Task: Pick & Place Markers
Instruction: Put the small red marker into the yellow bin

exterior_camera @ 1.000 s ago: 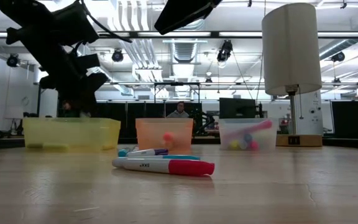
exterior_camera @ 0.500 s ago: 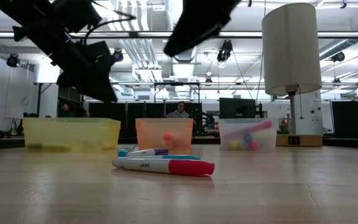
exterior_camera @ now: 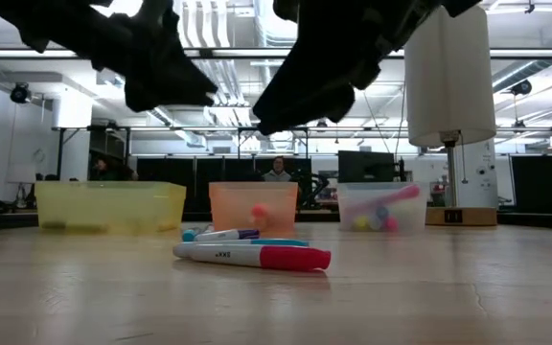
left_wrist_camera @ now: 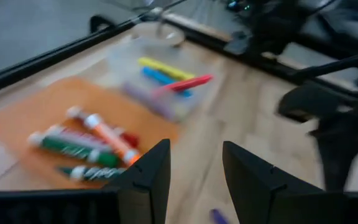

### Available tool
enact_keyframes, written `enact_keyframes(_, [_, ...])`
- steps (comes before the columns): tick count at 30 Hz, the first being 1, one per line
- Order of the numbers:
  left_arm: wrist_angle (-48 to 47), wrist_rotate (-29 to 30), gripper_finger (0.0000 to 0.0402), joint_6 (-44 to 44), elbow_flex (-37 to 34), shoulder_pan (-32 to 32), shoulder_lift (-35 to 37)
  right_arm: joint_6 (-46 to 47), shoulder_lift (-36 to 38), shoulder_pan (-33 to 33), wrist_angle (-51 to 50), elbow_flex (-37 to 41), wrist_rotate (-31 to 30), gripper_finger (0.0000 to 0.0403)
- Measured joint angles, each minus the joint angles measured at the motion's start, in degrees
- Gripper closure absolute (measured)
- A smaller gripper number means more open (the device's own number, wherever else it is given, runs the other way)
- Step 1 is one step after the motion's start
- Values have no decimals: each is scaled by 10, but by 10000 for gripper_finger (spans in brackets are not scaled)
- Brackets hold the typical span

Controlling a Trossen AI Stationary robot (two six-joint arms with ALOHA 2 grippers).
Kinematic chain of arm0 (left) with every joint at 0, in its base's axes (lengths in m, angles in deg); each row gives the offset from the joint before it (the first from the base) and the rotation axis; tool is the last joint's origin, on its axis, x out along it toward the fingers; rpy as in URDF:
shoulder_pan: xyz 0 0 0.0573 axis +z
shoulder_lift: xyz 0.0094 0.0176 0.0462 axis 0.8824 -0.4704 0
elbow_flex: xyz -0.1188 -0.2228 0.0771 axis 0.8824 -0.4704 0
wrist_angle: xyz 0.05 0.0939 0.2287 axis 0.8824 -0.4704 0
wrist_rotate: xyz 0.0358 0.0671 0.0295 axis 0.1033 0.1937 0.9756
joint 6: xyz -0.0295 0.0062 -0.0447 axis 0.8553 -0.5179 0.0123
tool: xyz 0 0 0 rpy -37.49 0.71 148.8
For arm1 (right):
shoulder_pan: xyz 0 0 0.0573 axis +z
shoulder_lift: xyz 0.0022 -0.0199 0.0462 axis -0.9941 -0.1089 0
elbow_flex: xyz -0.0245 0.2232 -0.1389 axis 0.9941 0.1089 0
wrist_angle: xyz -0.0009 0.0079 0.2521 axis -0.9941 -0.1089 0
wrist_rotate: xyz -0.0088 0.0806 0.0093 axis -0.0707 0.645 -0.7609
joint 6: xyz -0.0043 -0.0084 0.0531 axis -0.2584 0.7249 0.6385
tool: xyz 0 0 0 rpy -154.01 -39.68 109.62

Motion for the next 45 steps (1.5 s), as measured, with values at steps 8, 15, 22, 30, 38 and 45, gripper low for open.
enact_keyframes(8, [77, -36, 262, -52, 0, -42, 11, 79, 0, 34, 35, 27, 5, 234])
enact_keyframes(15, [142, -49, 262, -106, 0, -95, 26, 126, -71, 59, 60, 4, -15, 245])
enact_keyframes(22, [157, -53, 262, -124, 0, -141, 49, 168, -121, 65, 56, -26, -17, 263])
enact_keyframes(30, [156, -48, 262, -141, -3, -154, 60, 193, -137, 78, 44, -25, -14, 280])
enact_keyframes(38, [157, -45, 262, -144, -3, -154, 60, 196, -155, 81, 26, -27, -22, 288])
enact_keyframes(45, [157, -45, 262, -145, -4, -154, 60, 210, -154, 77, 2, -28, -31, 351])
